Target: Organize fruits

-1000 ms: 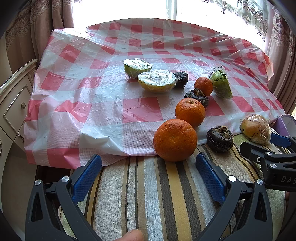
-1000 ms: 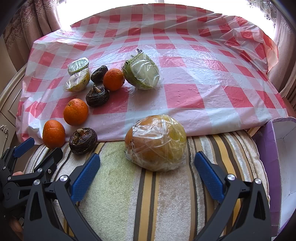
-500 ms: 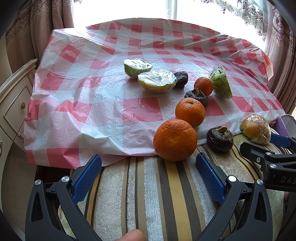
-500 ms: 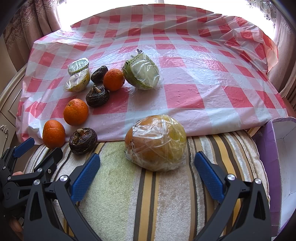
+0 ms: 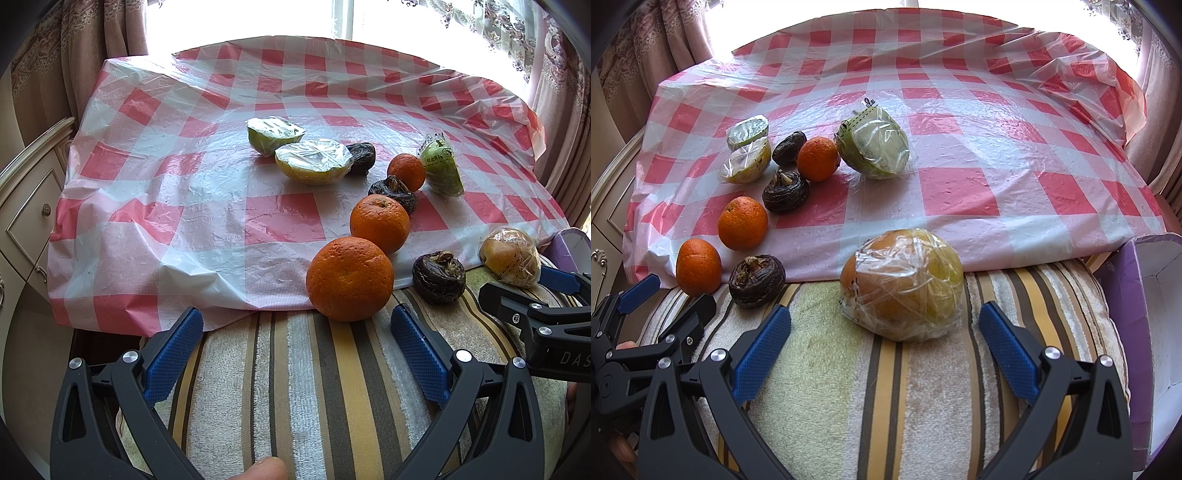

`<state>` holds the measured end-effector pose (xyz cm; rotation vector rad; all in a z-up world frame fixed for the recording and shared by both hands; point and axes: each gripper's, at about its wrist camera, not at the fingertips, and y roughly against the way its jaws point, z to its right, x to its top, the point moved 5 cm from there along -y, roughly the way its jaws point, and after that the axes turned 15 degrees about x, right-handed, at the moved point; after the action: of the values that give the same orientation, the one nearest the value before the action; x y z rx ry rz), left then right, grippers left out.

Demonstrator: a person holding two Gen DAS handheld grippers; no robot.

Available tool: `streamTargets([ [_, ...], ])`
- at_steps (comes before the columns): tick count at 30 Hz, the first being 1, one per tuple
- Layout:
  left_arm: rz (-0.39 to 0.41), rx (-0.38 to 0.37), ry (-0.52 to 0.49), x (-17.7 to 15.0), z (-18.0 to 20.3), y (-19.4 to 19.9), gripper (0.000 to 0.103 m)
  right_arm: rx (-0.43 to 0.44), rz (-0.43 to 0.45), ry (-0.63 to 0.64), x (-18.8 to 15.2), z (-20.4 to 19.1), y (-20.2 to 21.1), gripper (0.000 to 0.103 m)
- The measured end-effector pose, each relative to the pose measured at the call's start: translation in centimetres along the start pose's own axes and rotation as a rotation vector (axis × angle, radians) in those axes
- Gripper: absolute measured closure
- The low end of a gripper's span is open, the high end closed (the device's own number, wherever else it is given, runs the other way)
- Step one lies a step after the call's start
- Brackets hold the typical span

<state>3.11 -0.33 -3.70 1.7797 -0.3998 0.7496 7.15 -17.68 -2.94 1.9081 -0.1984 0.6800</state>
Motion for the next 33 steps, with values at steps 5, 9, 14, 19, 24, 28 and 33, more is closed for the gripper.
streamTargets([
  [5,0.0,0.0,0.0,0.0,0.0,0.0,0.004,0.0,0.001,0.0,0.0,0.0,0.0,0.001],
  [9,0.001,0.0,0.0,0.0,0.0,0.0,0.004,0.0,0.001,0.0,0.0,0.0,0.0,0.001],
  [14,0.008,-0.001,0.004,0.1,0.0,0.2,0.004,-0.001,0.0,0.0,0.0,-0.1,-0.1,0.001],
  [19,0.048,0.012,0.003,0.2,0.0,1.0,0.004,0.026,-0.015,0.01,0.3,-0.1,0.4,0.001],
  [24,0.082,0.011,0.009,0.4,-0.1,1.7,0.004,0.121,-0.054,0.014,0.6,0.3,1.1,0.001],
  [28,0.096,0.014,0.021,0.6,-0.4,2.0,0.004,0.162,-0.019,-0.002,0.6,0.5,1.8,0.001],
  [33,0.103,0.001,0.035,0.9,-0.7,2.4,0.005,0.171,0.027,-0.016,0.7,0.7,2.3,0.001],
])
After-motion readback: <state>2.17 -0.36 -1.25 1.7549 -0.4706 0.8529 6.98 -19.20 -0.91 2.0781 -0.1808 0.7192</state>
